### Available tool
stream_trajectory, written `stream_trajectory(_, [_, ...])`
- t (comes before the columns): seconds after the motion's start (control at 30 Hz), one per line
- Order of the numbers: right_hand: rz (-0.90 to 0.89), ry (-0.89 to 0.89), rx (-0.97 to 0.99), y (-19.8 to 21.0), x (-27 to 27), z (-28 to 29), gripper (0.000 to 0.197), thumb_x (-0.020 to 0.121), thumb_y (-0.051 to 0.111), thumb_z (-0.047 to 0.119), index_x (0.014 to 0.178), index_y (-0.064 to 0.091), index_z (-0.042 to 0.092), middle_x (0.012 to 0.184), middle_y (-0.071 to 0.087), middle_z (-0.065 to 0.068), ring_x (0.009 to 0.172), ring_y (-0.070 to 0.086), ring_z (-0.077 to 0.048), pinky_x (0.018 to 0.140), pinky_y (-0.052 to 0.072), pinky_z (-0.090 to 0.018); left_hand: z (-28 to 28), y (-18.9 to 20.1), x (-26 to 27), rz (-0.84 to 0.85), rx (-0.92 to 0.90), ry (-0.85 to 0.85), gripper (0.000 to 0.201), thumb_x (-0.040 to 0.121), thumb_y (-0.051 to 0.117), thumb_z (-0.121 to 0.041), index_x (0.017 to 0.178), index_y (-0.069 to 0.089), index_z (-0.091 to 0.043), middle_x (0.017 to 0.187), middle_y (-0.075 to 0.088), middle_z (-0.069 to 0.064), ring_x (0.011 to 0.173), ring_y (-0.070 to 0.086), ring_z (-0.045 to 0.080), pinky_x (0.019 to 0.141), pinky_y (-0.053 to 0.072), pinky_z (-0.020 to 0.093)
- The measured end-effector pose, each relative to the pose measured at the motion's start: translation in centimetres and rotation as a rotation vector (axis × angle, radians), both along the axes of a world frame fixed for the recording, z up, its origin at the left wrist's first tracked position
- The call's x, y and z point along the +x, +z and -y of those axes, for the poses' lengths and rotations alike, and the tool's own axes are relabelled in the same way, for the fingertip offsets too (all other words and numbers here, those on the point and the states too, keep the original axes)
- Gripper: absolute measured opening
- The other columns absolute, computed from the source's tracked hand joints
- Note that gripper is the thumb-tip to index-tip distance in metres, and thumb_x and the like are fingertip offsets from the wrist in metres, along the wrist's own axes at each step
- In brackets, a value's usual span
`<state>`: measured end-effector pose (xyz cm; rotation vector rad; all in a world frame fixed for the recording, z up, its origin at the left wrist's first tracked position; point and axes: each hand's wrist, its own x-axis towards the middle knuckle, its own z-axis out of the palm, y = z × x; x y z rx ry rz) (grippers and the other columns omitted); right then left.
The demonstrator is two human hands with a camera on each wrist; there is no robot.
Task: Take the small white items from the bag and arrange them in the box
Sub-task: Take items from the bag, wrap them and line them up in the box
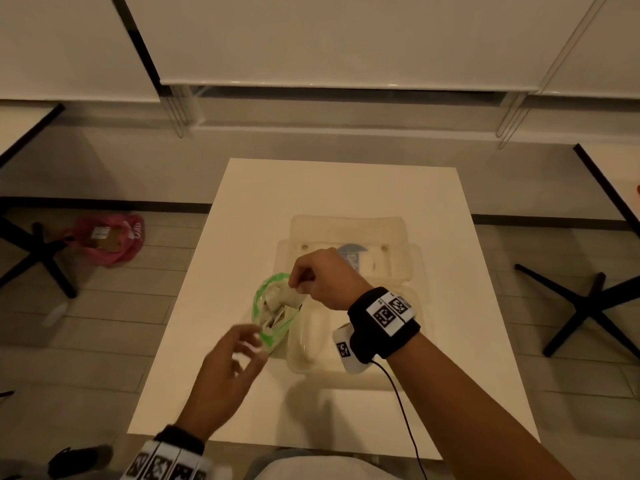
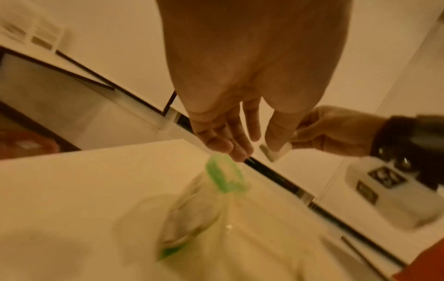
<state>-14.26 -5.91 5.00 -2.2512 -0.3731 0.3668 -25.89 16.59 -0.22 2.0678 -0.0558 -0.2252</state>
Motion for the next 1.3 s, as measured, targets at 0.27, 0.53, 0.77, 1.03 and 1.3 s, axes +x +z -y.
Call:
stream_trajectory(0.27, [-0.021, 0.031, 0.142, 2.8, -1.4, 2.3, 0.014, 0.082, 0.071, -0.003, 0.087, 0.072, 0.009, 0.088, 0.073, -0.004, 0.08, 0.068, -0.013, 0.076, 0.055, -0.022, 5.3, 3.7, 4.7, -0.021, -0.202, -0.083, 0.016, 0.091, 0.072, -0.015, 0.104, 0.068, -0.021, 0.102, 0.073, -0.003, 0.088, 0.07, 0.018, 0.075, 0.056, 0.032])
stream_trajectory(0.53, [-0.003, -0.433, 0.605, 0.5, -4.9, 4.4, 0.012, 0.083, 0.067, -0.003, 0.09, 0.063, 0.006, 0.093, 0.074, -0.006, 0.08, 0.071, -0.021, 0.071, 0.052, -0.027, 7.4, 4.4, 5.0, -0.027, -0.426, 0.051, 0.005, 0.095, 0.063, -0.005, 0.096, 0.067, -0.001, 0.088, 0.074, 0.012, 0.078, 0.073, 0.022, 0.068, 0.055, 0.022])
stream_trajectory(0.77, [-0.05, -0.422, 0.546, -1.0, -7.6, 3.7, 0.007, 0.084, 0.075, 0.014, 0.089, 0.071, 0.016, 0.093, 0.074, 0.002, 0.083, 0.07, -0.015, 0.074, 0.054, -0.026, 8.3, 5.1, 4.8, -0.035, -0.483, 0.062, 0.006, 0.093, 0.066, -0.006, 0.098, 0.068, -0.003, 0.092, 0.074, 0.012, 0.083, 0.075, 0.026, 0.08, 0.059, 0.027])
stream_trajectory(1.03, [-0.033, -0.484, 0.684, -0.1, -7.9, 3.2, 0.012, 0.082, 0.079, 0.014, 0.092, 0.073, 0.012, 0.094, 0.075, 0.0, 0.093, 0.07, -0.016, 0.087, 0.058, -0.041, 8.6, 5.6, 4.6, -0.023, -0.456, 0.049, 0.012, 0.089, 0.072, -0.008, 0.099, 0.07, -0.004, 0.089, 0.074, 0.011, 0.082, 0.075, 0.026, 0.079, 0.059, 0.029])
stream_trajectory(1.3, [0.02, -0.505, 0.6, -0.6, -7.6, 3.1, 0.011, 0.083, 0.076, 0.021, 0.089, 0.077, 0.012, 0.092, 0.074, 0.0, 0.09, 0.07, -0.019, 0.084, 0.054, -0.055, 8.6, 6.5, 4.5, 0.063, -0.367, 0.015, 0.021, 0.084, 0.074, -0.028, 0.103, 0.069, -0.02, 0.103, 0.073, -0.003, 0.098, 0.069, 0.014, 0.083, 0.058, 0.03])
